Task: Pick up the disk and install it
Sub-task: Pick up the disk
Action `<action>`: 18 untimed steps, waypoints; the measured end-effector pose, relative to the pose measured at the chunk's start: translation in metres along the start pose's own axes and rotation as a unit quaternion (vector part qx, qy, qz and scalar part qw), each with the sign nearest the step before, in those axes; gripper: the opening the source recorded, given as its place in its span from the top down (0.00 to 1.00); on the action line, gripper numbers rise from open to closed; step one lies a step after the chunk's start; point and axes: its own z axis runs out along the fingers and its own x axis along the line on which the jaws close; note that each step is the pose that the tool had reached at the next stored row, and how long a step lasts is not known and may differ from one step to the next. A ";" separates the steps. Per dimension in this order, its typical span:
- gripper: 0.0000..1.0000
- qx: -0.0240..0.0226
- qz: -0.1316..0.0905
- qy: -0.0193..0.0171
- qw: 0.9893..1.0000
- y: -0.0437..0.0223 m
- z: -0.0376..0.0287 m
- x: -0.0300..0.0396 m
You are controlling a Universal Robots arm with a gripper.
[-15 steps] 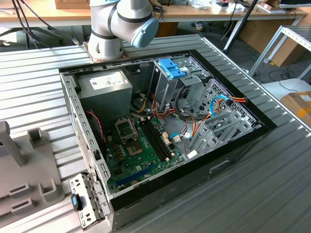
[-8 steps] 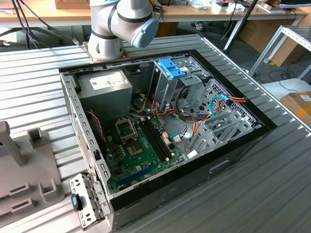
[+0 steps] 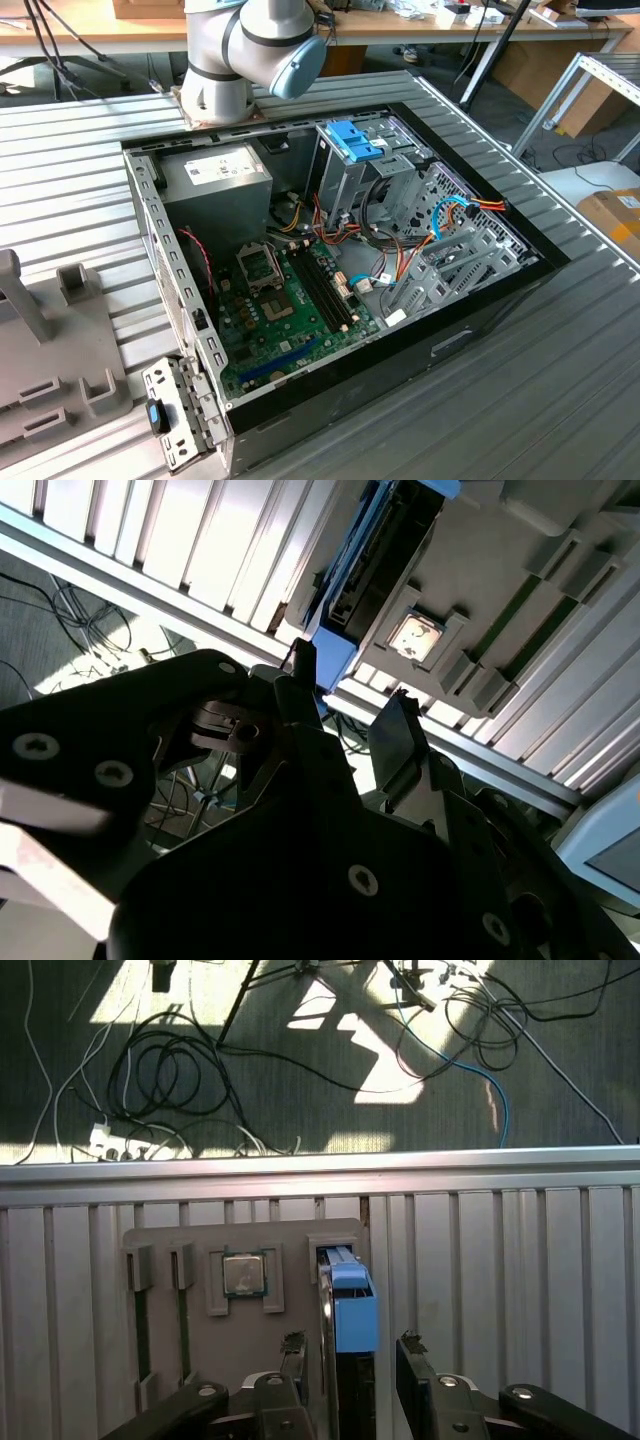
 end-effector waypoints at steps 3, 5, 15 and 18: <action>0.52 0.000 0.000 0.000 1.000 0.0000 0.0003 0.0000; 0.52 0.000 0.000 0.000 1.000 0.0000 0.0006 0.0000; 0.52 0.000 0.000 0.000 1.000 0.0000 0.0025 0.0000; 0.52 0.000 0.000 0.000 1.000 -0.0001 0.0039 0.0000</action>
